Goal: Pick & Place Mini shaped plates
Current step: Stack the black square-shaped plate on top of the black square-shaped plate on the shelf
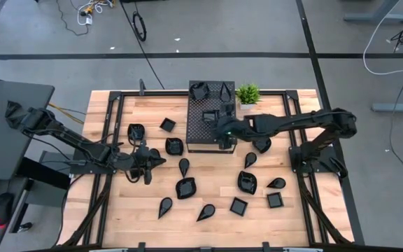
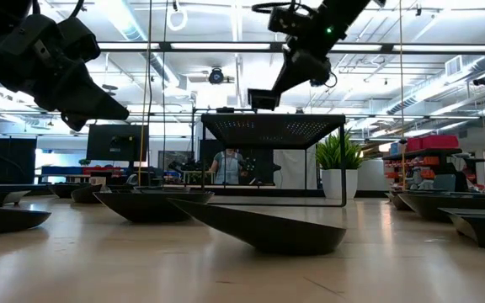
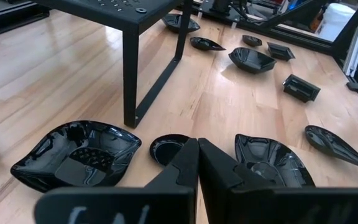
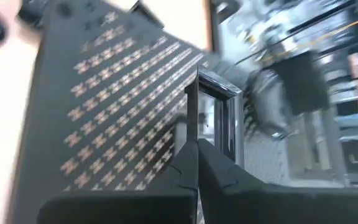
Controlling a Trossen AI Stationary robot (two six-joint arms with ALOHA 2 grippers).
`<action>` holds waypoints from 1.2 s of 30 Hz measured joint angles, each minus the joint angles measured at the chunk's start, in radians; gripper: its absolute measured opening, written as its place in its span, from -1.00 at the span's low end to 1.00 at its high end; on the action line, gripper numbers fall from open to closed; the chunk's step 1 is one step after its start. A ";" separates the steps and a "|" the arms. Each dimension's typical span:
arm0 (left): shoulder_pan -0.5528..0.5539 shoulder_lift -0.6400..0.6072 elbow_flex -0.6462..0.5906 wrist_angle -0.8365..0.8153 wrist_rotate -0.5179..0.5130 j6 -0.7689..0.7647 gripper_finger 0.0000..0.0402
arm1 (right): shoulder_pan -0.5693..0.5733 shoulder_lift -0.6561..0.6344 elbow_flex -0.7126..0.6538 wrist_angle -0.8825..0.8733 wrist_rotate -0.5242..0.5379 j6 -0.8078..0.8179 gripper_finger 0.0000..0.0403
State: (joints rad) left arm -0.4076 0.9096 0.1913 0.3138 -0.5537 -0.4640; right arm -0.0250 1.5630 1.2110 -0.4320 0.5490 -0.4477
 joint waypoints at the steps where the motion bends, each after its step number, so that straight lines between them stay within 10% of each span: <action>1: 0.000 0.000 0.000 0.000 0.000 0.000 -0.92 | 0.000 -0.014 -0.025 0.045 0.016 -0.010 -1.00; 36: 0.001 0.000 0.000 0.000 -0.022 0.003 -0.92 | -0.037 -0.046 -0.219 0.282 0.010 0.007 -0.93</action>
State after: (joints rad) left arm -0.4068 0.9096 0.1913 0.3138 -0.5758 -0.4614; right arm -0.0624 1.5169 0.9916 -0.1501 0.5591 -0.4408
